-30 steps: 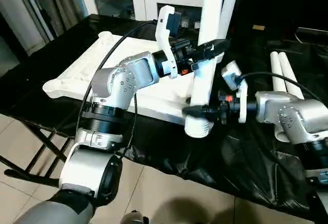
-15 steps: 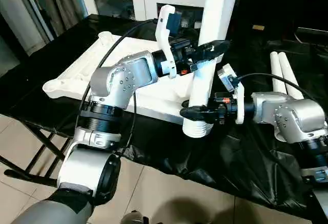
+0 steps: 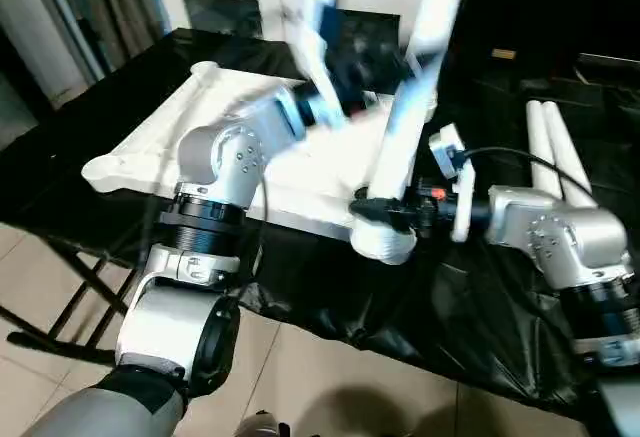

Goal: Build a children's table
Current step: Pick table leg, then move table base

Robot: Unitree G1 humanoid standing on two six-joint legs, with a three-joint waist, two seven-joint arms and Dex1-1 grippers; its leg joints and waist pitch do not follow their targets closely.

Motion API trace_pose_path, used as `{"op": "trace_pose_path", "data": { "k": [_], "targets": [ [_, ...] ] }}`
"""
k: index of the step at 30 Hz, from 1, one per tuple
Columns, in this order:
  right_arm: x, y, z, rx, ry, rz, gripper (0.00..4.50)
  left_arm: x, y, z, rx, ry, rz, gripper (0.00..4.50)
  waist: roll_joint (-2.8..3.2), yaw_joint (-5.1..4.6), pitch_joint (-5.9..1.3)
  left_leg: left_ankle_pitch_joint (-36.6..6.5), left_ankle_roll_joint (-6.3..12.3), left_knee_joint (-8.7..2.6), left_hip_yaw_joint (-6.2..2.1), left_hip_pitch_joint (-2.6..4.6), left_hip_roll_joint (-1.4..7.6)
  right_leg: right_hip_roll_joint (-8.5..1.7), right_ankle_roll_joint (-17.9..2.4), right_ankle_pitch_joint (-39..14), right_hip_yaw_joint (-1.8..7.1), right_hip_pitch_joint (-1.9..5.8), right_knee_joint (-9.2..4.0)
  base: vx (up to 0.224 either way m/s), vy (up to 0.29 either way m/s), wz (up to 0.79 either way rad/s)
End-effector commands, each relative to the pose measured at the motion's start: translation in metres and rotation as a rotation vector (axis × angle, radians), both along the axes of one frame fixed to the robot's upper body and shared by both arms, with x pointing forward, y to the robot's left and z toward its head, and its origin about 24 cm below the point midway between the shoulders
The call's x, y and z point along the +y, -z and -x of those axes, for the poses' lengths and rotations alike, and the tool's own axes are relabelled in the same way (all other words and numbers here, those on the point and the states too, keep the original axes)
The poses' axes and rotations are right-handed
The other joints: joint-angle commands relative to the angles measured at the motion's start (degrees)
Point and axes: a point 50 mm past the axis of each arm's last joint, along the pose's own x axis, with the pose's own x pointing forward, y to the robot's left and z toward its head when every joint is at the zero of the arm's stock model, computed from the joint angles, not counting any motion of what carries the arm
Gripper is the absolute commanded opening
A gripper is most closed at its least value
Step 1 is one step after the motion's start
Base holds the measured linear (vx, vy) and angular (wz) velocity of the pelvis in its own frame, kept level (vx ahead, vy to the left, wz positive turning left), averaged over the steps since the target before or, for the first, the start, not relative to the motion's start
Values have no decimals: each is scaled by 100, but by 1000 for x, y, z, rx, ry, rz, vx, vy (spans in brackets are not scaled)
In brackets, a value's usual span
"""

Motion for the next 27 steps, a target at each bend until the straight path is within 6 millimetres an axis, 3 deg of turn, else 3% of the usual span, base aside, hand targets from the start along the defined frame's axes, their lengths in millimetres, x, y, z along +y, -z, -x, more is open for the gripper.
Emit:
{"op": "trace_pose_path", "data": {
  "k": [1, 3, 4, 5, 8, 13, 15, 16, 18, 21, 22, 24, 27],
  "targets": [
    [-4, -2, -4, -56, 111, -16, 191, 11, 6, -4, -4, -41, -51, 296, -128, -16, -527, 49, 477, -322, -76, 53, 213, -510, -524, -1240, 331, 406, -378, 0, 0, 0],
    [-6, 2, -7, -82, 200, -17, 191, 15, 22, -7, -32, -93, -221, 296, -123, -27, -520, 26, 469, -329, -78, 59, 220, -506, -523, -1227, 334, 397, -383, 0, 0, 0],
    [-9, 6, -9, -98, 278, -7, 191, 20, 40, -9, -88, -136, -411, 296, -112, -37, -516, -22, 439, -354, -105, 71, 221, -513, -389, -1347, 336, 382, -404, 0, 0, 0],
    [-10, 7, -10, -105, 298, 4, 191, 20, 45, -9, -107, -127, -455, 296, -112, -37, -516, -22, 439, -354, -105, 71, 221, -513, -389, -1347, 336, 382, -404, 0, 0, 0],
    [-23, 18, -15, -132, 451, 111, 191, 27, 85, 0, -182, 22, -767, 296, -85, -101, -514, -19, 294, -371, -94, 76, 210, -521, -252, -1409, 358, 378, -409, 0, 0, 0],
    [-36, 24, -14, -129, 540, 162, 191, 41, 135, 10, -150, 212, -1105, 296, -56, -139, -529, -97, 248, -364, -78, 67, 207, -538, -478, -975, 379, 415, -354, 0, 0, 0],
    [-37, 24, -13, -133, 539, 172, 191, 43, 143, 9, -159, 210, -1159, 296, -63, -147, -522, -199, 266, -370, -79, 62, 205, -544, -535, -976, 375, 429, -357, 0, 0, 0],
    [-38, 24, -12, -135, 544, 175, 191, 44, 147, 7, -167, 202, -1187, 296, -32, -162, -517, -269, 268, -367, -75, 69, 211, -537, -548, -990, 371, 422, -377, 0, 0, 0],
    [-38, 25, -12, -141, 556, 176, 191, 45, 153, 3, -177, 170, -1219, 296, -27, -165, -519, -342, 262, -368, -77, 72, 203, -544, -560, -1048, 367, 437, -377, 0, 0, 0],
    [-39, 26, -12, -148, 566, 180, 191, 45, 156, -1, -186, 138, -1239, 296, -54, -163, -521, -387, 275, -373, -80, 67, 199, -545, -523, -1210, 356, 449, -410, 0, 0, 0],
    [-38, 26, -12, -152, 568, 186, 191, 47, 161, -2, -193, 129, -1280, 296, -9, -167, -517, -392, 297, -363, -80, 77, 198, -533, -558, -1195, 355, 425, -416, 0, 0, 0],
    [-38, 27, -12, -156, 569, 194, 191, 49, 165, -5, -189, 112, -1300, 296, -42, -171, -517, -414, 315, -363, -70, 81, 186, -518, -556, -1170, 354, 428, -423, 0, 0, 0],
    [-38, 27, -12, -156, 570, 193, 191, 51, 166, -6, -188, 101, -1304, 279, -44, -160, -520, -395, 347, -362, -77, 76, 197, -533, -600, -1135, 353, 435, -418, 0, 0, 0]
  ]
}}
